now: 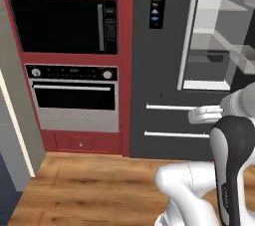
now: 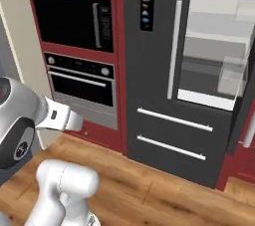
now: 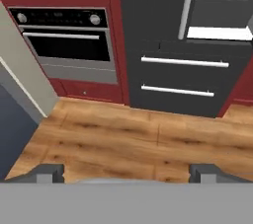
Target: Place one of the steaks on the plate and the other in the bowl. Then place the bowl in the fridge.
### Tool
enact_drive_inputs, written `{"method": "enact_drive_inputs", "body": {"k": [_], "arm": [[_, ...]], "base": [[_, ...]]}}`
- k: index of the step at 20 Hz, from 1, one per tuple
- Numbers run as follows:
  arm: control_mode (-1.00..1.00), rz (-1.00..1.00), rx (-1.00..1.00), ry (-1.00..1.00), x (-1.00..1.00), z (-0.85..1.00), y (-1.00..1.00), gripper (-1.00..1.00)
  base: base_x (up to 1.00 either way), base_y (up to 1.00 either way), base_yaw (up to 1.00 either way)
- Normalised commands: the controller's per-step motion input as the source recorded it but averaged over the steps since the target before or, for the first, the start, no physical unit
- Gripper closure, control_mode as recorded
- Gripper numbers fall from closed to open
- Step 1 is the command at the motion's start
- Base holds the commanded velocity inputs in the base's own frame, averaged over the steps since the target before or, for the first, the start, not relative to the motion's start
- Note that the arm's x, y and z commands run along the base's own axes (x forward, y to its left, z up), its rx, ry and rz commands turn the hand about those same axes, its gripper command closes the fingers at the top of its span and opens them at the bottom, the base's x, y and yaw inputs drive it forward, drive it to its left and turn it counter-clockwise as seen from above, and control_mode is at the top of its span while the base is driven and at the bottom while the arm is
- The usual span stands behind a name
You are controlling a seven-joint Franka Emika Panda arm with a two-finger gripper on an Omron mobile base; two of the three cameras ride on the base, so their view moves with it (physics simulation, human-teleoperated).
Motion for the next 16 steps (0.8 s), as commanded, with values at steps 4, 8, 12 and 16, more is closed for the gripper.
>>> {"method": "enact_drive_inputs", "body": {"k": [4, 8, 12, 16], "arm": [[1.00, 0.00, 0.00, 0.00, 0.00, 0.00, 0.00, -1.00], [1.00, 0.00, 0.00, 0.00, 0.00, 0.00, 0.00, -1.00], [1.00, 0.00, 0.00, 0.00, 0.00, 0.00, 0.00, -1.00], [1.00, 0.00, 0.00, 0.00, 0.00, 0.00, 0.00, -1.00]], "base": [[-1.00, 0.00, 0.48], [-1.00, -0.01, 0.44], [-1.00, 0.00, 0.41], [-1.00, 0.00, 0.45]]}}
